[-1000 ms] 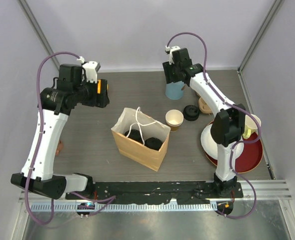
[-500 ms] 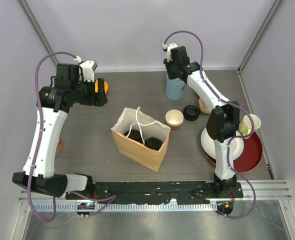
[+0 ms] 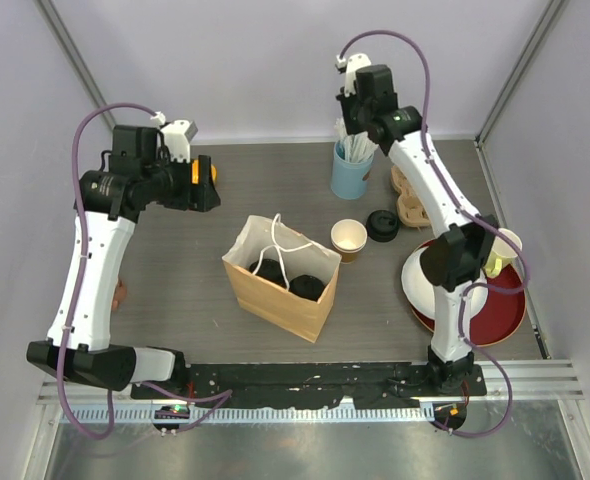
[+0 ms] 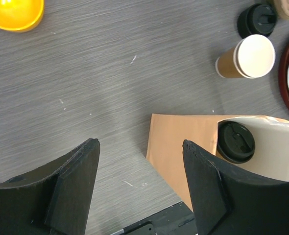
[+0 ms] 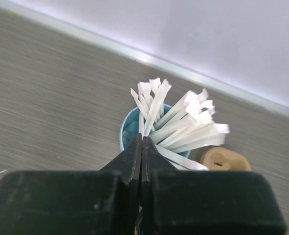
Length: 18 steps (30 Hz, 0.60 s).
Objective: Pack the takeout coffee
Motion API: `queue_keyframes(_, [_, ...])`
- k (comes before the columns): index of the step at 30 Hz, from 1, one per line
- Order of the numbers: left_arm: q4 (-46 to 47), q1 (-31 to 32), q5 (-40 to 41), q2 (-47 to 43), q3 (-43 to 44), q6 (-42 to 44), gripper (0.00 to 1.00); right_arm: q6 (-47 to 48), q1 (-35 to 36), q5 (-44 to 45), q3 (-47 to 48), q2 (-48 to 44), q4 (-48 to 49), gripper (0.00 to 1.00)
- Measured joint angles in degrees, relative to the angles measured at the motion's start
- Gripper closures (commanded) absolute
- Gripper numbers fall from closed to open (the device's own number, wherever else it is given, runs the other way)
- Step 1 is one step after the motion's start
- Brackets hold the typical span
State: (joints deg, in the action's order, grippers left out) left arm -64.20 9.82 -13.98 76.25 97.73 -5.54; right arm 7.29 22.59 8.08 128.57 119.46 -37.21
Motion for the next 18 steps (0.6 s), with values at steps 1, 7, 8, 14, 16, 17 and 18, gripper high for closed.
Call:
queue_keyframes(1, [0.11,-0.04,-0.92,0.00,0.09,0.00,0.28,-0.07,0.00,-0.07,0.55,-1.33,-0.59,0.99])
queue_keyframes(7, [2.49,-0.15,-10.73,-0.02,1.53,0.28,0.25,-2.34,0.35,-3.93,1.07,-15.85,-3.87,0.99])
queue_keyframes(8, [3.80,-0.13,-12.74,-0.11,1.60,0.28,0.23,-3.08,0.55,-4.44,1.07,-18.82,-4.33,0.99])
queue_keyframes(14, [11.28,0.42,-21.33,0.39,4.09,1.01,0.19,-7.48,1.46,-9.70,1.16,-32.48,-7.72,0.99])
queue_keyframes(16, [12.35,1.99,-22.29,1.97,7.85,2.08,0.18,-9.99,1.73,-14.78,0.55,-34.47,-8.13,0.99])
queue_keyframes(17, [13.18,3.30,-22.27,3.04,10.14,3.08,0.18,-11.63,1.92,-17.27,-0.02,-34.99,-8.13,0.99])
queue_keyframes(18, [13.51,5.16,-22.03,4.20,12.57,4.07,0.17,-13.16,2.45,-19.37,-0.37,-35.17,-8.28,0.99])
